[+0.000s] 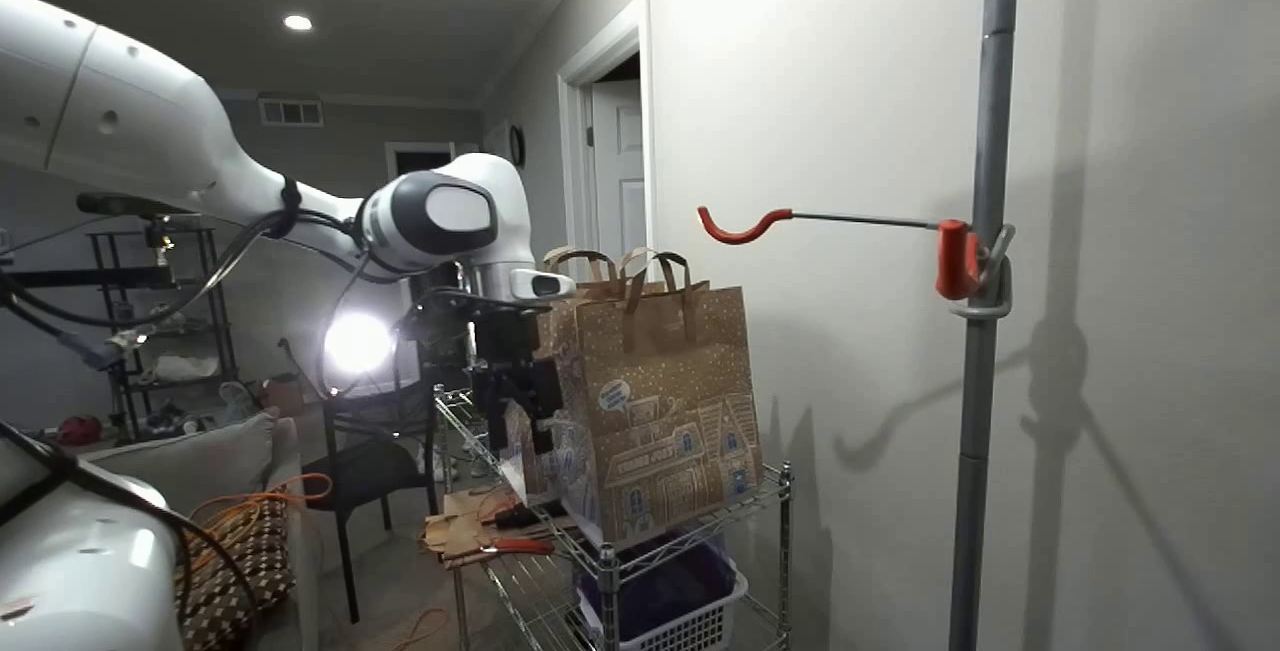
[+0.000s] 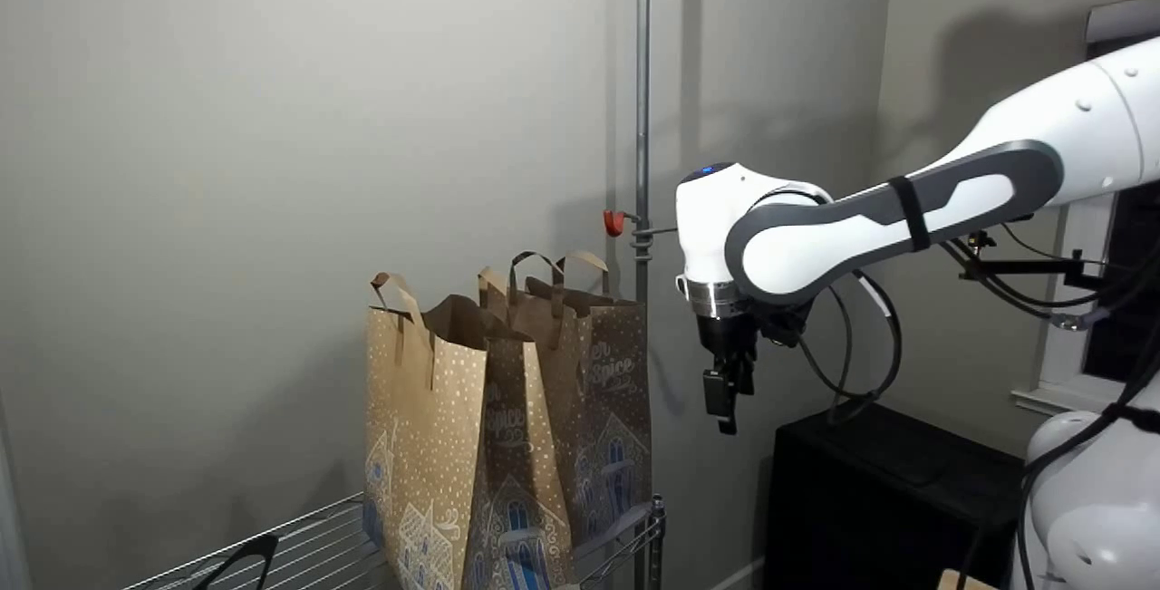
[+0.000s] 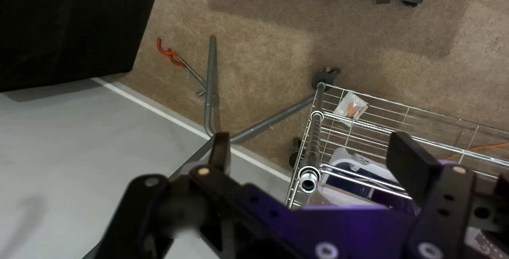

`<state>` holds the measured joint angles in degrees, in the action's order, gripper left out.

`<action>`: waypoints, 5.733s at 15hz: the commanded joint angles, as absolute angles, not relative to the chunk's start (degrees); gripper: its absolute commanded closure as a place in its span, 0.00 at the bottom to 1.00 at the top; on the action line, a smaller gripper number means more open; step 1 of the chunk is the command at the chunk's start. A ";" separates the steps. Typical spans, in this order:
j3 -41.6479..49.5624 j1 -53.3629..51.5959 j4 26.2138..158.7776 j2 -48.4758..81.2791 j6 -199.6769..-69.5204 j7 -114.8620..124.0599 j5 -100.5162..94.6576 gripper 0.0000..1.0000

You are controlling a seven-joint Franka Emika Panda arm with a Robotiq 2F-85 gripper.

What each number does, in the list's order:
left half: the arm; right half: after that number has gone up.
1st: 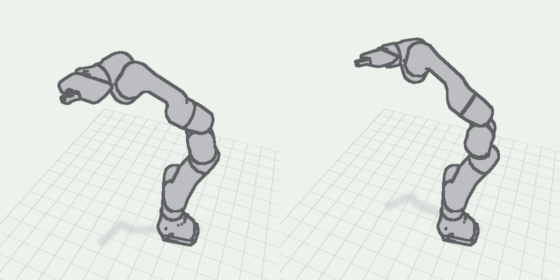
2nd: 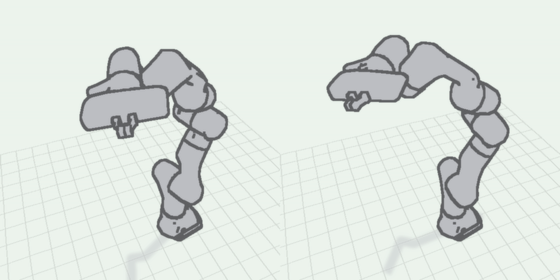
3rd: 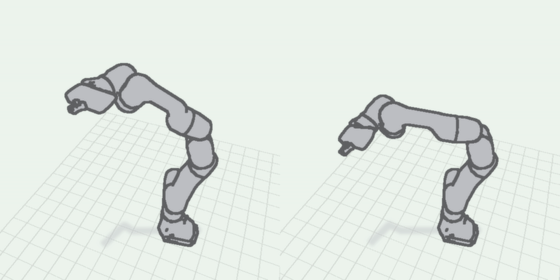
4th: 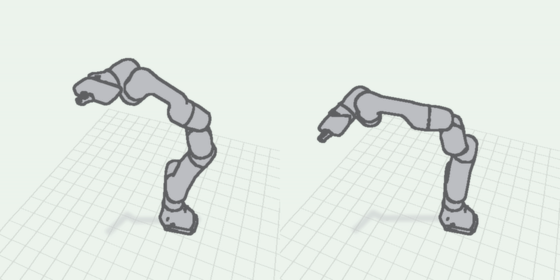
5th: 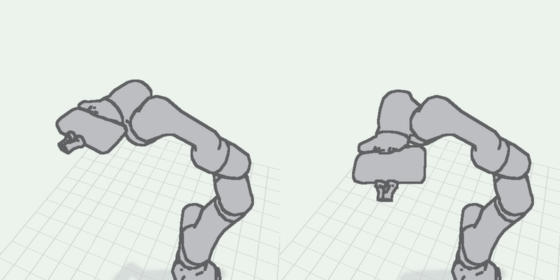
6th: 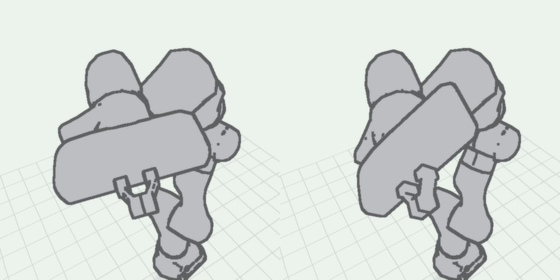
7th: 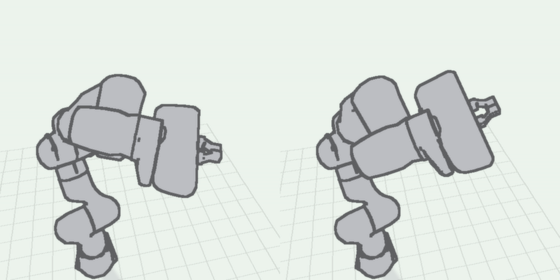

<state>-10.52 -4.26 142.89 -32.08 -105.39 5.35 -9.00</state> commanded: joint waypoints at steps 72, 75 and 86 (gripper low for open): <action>-6.74 -4.45 100.77 -7.31 -120.99 24.77 -1.34 0.00; -6.51 -4.25 99.67 -6.71 -118.79 27.74 1.16 0.00; -7.07 -5.27 96.21 -4.24 -120.23 29.39 6.97 0.00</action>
<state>-6.73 -4.92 98.27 -5.34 -119.70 29.04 5.24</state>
